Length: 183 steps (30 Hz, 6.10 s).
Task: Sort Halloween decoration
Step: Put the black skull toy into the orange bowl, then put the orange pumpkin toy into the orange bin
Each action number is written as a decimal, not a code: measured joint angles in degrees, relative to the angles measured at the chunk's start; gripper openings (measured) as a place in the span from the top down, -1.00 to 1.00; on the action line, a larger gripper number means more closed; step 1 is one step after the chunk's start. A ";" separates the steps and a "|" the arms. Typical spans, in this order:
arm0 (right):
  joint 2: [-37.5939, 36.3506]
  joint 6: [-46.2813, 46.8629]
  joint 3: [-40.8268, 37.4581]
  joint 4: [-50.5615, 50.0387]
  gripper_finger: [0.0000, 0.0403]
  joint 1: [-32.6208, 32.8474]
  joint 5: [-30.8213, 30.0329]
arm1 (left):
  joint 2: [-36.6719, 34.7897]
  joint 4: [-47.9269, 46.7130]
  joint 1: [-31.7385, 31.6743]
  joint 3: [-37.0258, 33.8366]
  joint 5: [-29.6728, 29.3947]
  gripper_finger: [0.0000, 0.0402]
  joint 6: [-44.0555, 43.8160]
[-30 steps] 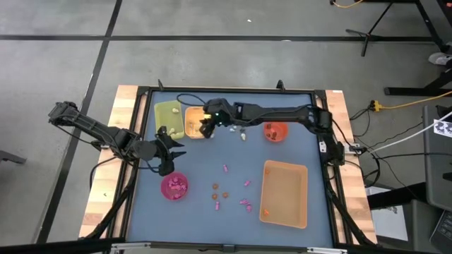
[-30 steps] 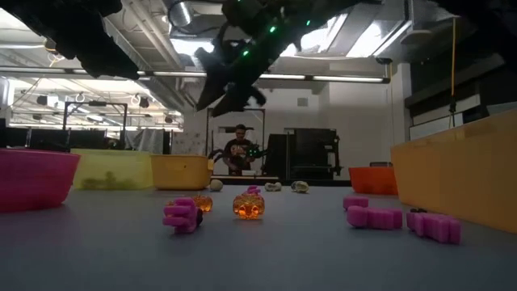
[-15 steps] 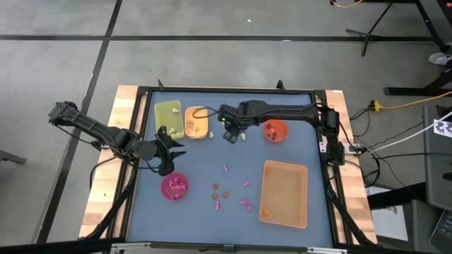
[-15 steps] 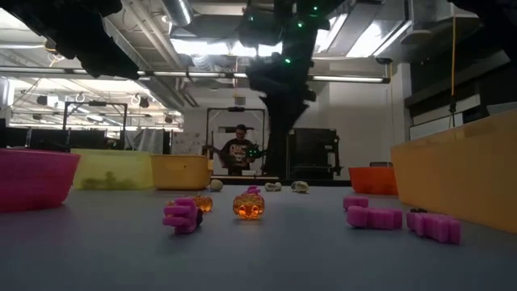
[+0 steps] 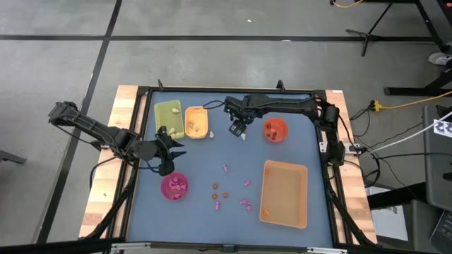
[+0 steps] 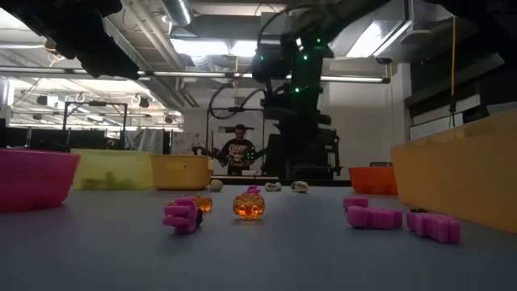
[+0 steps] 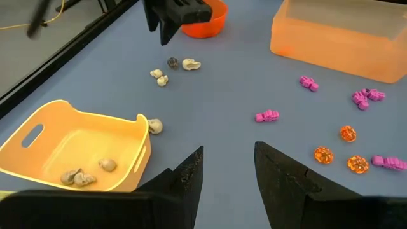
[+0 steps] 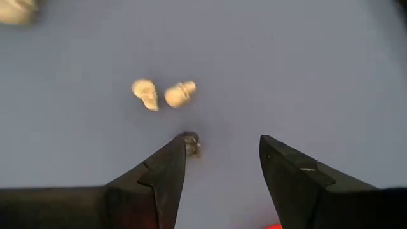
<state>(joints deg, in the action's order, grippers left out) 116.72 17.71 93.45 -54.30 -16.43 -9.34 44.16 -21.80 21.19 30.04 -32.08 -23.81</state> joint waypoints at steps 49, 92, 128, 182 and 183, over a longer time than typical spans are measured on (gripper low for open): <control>-0.08 2.00 -14.88 18.60 0.02 -0.06 2.92 | 0.00 0.02 0.00 0.00 -0.02 0.38 0.02; -0.23 -0.32 -1.72 -4.18 0.49 -0.08 7.47 | 0.00 0.02 -0.02 0.00 -0.02 0.38 0.02; -0.41 -0.17 -1.39 -33.76 0.48 6.65 -12.20 | 0.00 0.02 -0.02 0.00 0.00 0.38 0.02; -0.41 -0.21 -1.33 -26.30 -0.24 6.66 -12.12 | 55.82 63.27 0.00 0.02 20.86 0.01 14.94; -0.41 -0.21 -1.33 -26.30 -0.24 6.65 -12.12 | 56.38 63.67 0.00 0.02 20.85 0.01 14.92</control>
<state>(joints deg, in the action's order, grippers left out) 116.31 17.50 92.12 -80.60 -9.78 -21.45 100.55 41.87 21.19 30.06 -11.22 -8.89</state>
